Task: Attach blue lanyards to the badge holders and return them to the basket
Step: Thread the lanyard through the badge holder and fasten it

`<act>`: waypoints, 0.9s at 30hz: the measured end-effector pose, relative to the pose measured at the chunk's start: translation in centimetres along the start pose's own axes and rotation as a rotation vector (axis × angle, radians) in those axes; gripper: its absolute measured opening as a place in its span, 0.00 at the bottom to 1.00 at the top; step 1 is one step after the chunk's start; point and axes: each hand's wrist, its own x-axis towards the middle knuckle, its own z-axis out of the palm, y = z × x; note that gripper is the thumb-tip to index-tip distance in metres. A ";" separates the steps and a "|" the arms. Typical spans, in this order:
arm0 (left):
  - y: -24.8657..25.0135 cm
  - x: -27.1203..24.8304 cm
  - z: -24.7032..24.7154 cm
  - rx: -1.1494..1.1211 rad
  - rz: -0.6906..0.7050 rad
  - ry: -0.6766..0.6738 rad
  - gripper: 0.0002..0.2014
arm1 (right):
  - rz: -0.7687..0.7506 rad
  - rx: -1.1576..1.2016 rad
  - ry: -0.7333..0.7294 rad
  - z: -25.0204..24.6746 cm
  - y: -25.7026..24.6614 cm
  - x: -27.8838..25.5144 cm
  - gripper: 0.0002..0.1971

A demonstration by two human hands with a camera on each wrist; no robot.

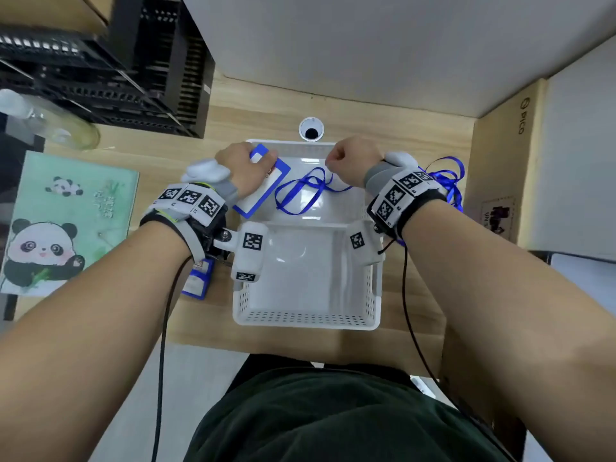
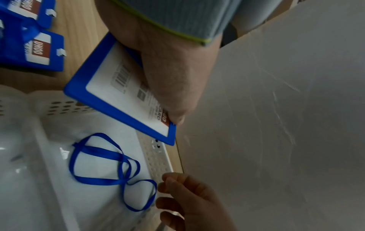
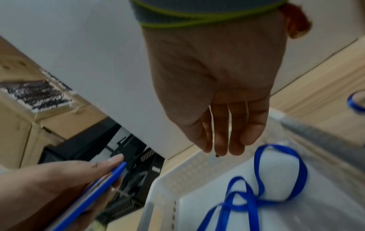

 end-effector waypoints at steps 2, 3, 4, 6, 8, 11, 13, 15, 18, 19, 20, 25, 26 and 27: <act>-1.8 0.0 0.3 0.011 -0.049 -0.040 0.20 | 0.006 -0.063 -0.069 2.4 -1.0 0.8 0.10; -2.6 0.0 0.5 0.004 -0.072 -0.052 0.20 | -0.001 -0.075 -0.119 3.7 -1.4 1.1 0.08; -3.2 -0.1 0.8 -0.013 -0.086 -0.063 0.20 | -0.005 -0.076 -0.164 4.8 -1.8 1.1 0.07; -4.2 -0.1 1.3 -0.041 -0.108 -0.083 0.20 | -0.005 -0.075 -0.220 6.7 -2.4 1.4 0.07; -4.4 -0.1 1.7 -0.036 -0.105 -0.102 0.21 | -0.002 -0.088 -0.243 7.9 -2.5 1.6 0.09; -5.2 0.0 1.9 -0.016 -0.093 -0.145 0.19 | 0.007 -0.133 -0.286 9.8 -2.9 1.9 0.11; -5.7 0.1 1.7 -0.005 -0.077 -0.163 0.19 | -0.003 -0.210 -0.316 10.8 -3.0 2.2 0.18; -6.1 0.1 1.4 -0.001 -0.068 -0.164 0.20 | -0.008 -0.258 -0.319 11.7 -3.1 2.3 0.22; -6.6 0.2 1.2 0.011 -0.083 -0.163 0.25 | 0.023 -0.266 -0.302 12.3 -3.4 2.3 0.21; -6.8 0.3 1.1 0.005 -0.094 -0.167 0.26 | 0.018 -0.270 -0.286 12.5 -3.6 2.3 0.19; -6.9 0.3 1.0 -0.001 -0.100 -0.172 0.26 | 0.013 -0.254 -0.263 12.5 -3.5 2.3 0.17; -7.7 0.0 0.8 0.004 -0.088 -0.183 0.25 | -0.117 -0.069 -0.166 12.6 -3.9 2.2 0.15; -7.8 -0.1 0.8 0.005 -0.079 -0.183 0.25 | -0.140 -0.076 -0.196 12.9 -4.1 2.1 0.14; -7.9 -0.1 0.8 0.003 -0.072 -0.183 0.25 | -0.149 -0.101 -0.230 13.1 -4.3 2.1 0.13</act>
